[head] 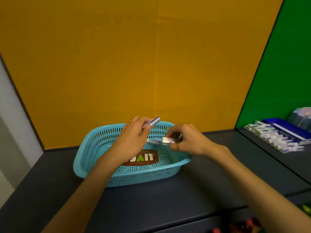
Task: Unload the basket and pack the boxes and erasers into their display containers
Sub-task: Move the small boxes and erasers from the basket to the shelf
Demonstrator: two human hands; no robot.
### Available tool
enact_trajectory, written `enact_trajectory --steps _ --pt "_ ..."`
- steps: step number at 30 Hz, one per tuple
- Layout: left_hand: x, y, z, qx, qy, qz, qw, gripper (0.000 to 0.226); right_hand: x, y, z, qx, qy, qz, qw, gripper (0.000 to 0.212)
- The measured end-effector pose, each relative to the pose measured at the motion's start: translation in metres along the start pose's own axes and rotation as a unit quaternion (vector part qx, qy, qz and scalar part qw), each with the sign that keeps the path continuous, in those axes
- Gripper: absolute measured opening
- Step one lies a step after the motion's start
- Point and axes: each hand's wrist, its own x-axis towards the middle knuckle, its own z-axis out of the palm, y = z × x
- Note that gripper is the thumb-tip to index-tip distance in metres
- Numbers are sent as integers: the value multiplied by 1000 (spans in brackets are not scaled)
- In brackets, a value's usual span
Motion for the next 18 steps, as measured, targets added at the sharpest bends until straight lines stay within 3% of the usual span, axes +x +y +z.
enact_trajectory --steps 8,18 --pt "-6 60 70 -2 -4 101 995 29 -90 60 -40 28 79 32 996 28" --pt "-11 174 187 -67 -33 85 994 18 -239 182 -114 51 109 80 989 25"
